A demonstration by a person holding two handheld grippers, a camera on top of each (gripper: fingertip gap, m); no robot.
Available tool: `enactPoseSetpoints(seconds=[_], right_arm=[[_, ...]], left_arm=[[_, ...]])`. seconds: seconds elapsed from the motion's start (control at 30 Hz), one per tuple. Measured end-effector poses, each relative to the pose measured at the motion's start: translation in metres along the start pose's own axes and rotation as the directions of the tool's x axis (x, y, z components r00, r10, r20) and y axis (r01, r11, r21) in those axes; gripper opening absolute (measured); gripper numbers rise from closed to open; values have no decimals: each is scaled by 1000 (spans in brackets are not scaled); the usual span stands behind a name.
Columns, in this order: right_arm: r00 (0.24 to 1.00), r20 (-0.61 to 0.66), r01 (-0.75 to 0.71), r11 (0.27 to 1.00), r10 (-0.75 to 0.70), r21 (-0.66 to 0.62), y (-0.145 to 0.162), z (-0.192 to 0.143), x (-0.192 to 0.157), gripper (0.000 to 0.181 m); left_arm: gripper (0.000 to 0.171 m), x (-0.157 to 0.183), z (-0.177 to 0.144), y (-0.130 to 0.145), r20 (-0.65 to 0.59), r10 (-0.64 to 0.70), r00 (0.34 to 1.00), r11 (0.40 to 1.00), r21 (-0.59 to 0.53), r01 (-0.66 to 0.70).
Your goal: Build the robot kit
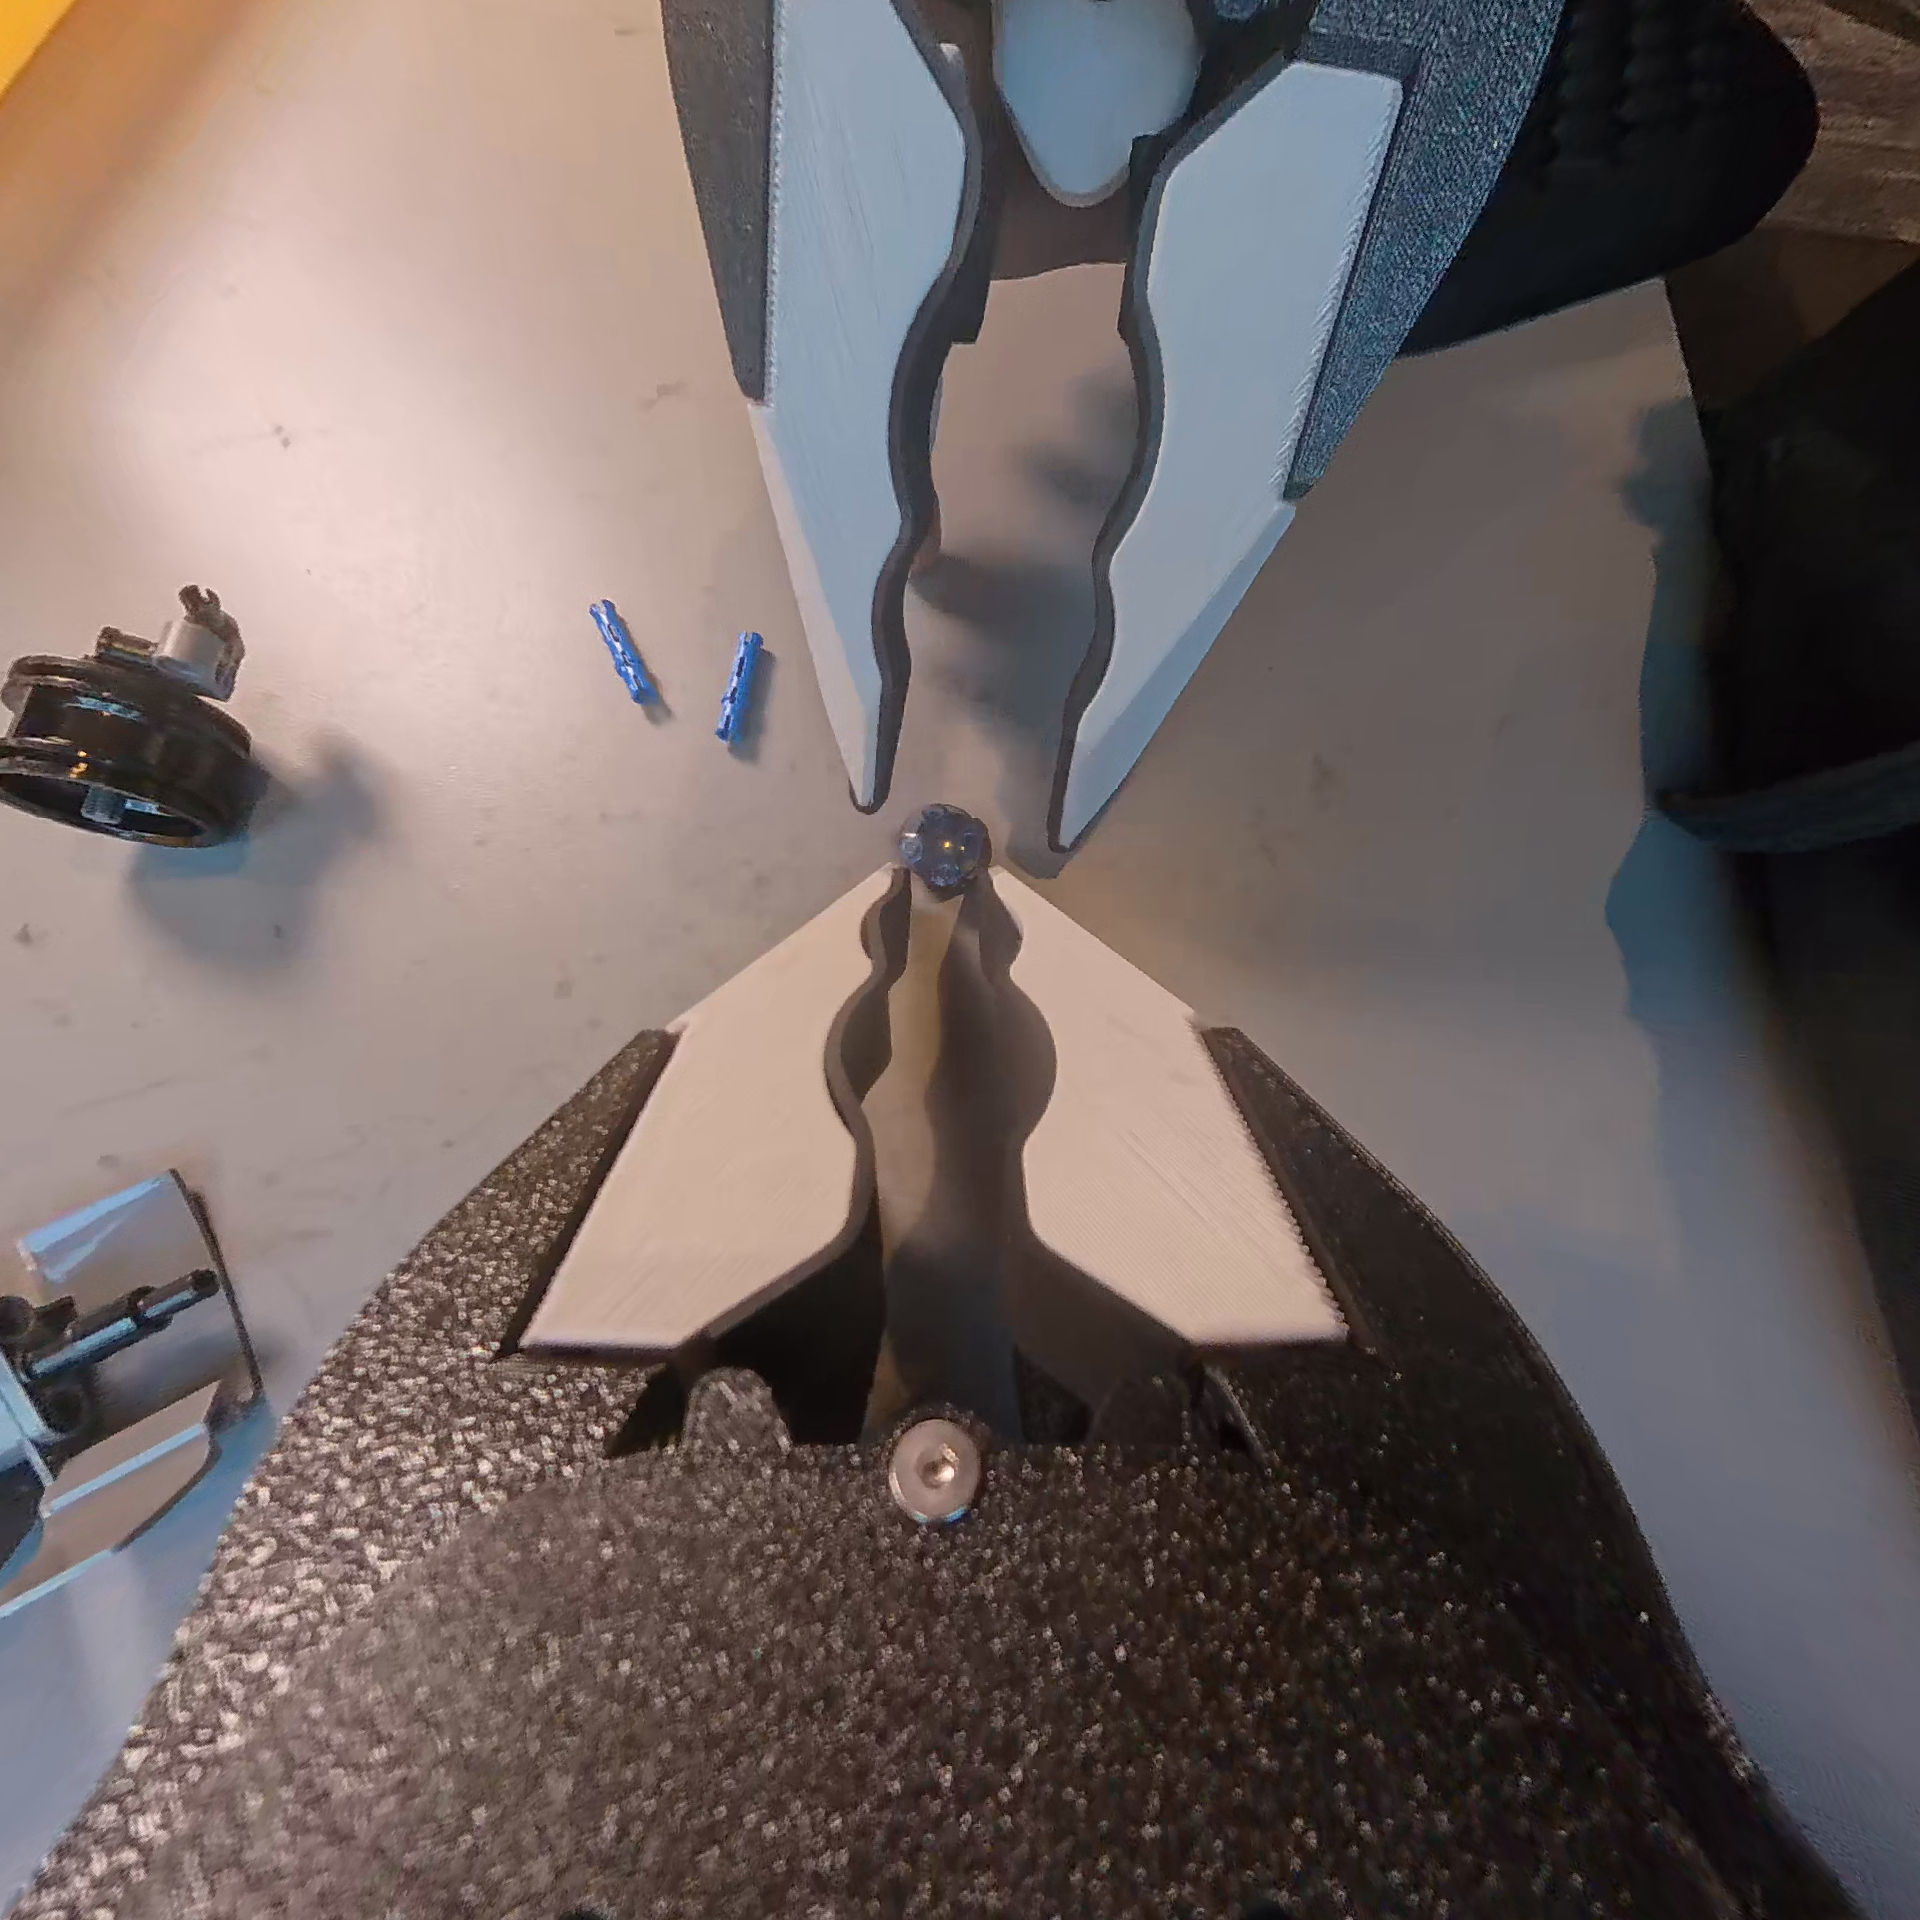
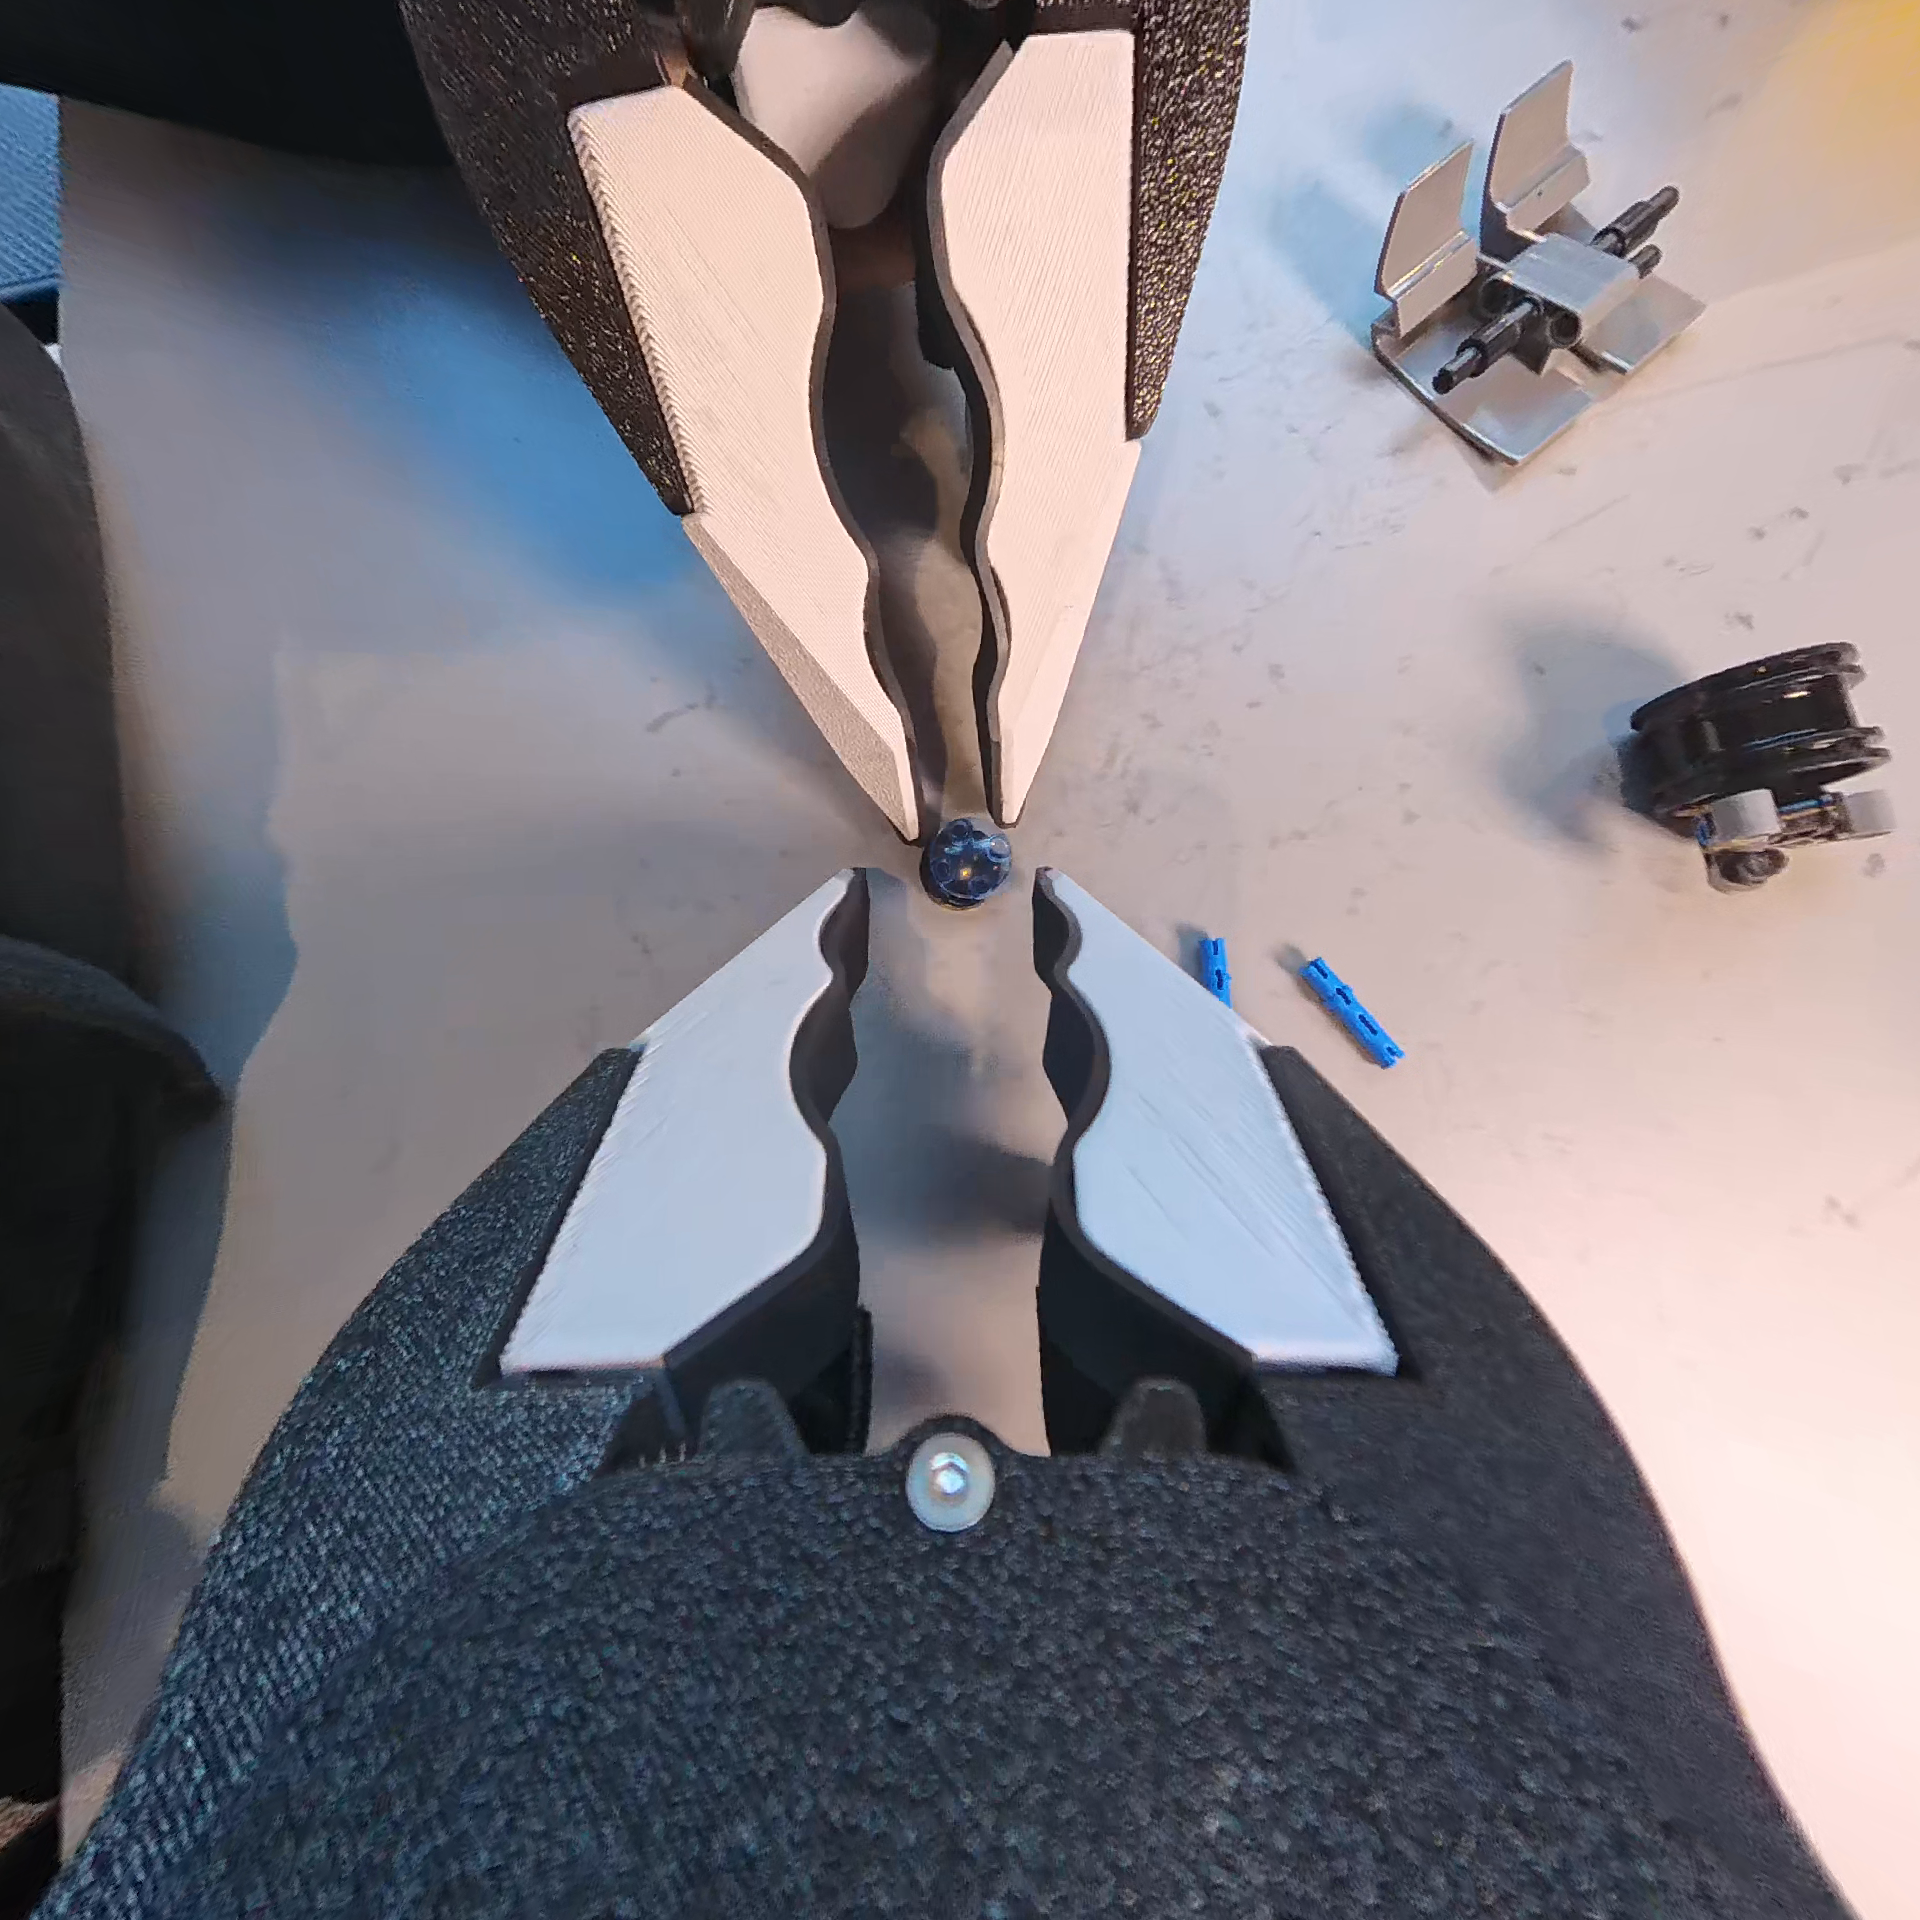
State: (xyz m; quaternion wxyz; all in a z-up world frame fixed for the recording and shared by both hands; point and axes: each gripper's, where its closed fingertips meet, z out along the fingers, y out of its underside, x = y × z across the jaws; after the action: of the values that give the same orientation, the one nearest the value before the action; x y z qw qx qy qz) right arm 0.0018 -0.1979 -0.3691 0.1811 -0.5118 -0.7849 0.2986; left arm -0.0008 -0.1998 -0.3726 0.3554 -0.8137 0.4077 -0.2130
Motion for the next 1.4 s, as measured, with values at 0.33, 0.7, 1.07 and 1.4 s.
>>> enactPoseSetpoints(seconds=[0.33, 0.7, 1.07, 1.4], right_arm=[[1000, -1, 6, 1000, -6, -7, 1, -1, -5, 27], [1000, 0, -6, 1000, 6, -12, 3, -2, -7, 27], [1000, -13, 11, 999, -12, -33, 0, 1, -1, 30], [1000, 9, 15, 996, -14, -90, 1, 7, 0, 22]], left_arm=[[11, 0, 0, 0, -4, -1, 1000, 1000, 0, 1], [11, 1, 0, 1, -8, 11, 1000, 1000, -3, -11], [13, -2, -7, 3, 1, 37, 999, 999, -6, -37], [15, -14, -11, 9, 21, -86, 996, 996, -28, 87]])
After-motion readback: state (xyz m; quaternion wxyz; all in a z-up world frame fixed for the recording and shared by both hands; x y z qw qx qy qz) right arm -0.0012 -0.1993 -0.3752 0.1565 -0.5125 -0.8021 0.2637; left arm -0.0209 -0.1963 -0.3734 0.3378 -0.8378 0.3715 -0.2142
